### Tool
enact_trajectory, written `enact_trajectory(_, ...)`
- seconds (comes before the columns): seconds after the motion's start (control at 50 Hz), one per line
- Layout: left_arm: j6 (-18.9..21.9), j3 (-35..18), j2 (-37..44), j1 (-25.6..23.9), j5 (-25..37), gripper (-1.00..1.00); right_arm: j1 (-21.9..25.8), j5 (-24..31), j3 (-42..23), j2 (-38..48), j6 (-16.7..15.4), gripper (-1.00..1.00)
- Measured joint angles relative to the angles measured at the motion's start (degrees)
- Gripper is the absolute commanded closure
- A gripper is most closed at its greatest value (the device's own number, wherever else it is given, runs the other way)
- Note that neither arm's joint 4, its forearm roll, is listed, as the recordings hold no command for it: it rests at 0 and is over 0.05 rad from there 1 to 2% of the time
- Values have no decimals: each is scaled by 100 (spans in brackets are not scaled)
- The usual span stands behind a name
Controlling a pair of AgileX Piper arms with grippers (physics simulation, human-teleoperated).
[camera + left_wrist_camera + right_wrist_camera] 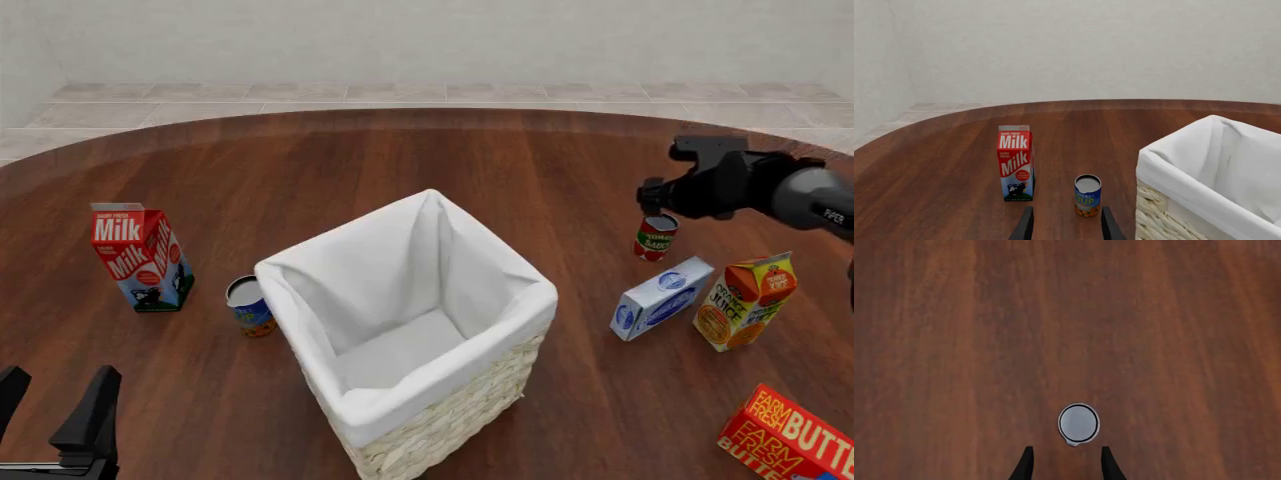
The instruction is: Pick up the tomato sauce, and put it in the basket.
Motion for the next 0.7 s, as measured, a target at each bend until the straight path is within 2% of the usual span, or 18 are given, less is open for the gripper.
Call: enact_trajectory(0.7,0,0,0,0,0,-100,-137,-283,-222,626,18,-100)
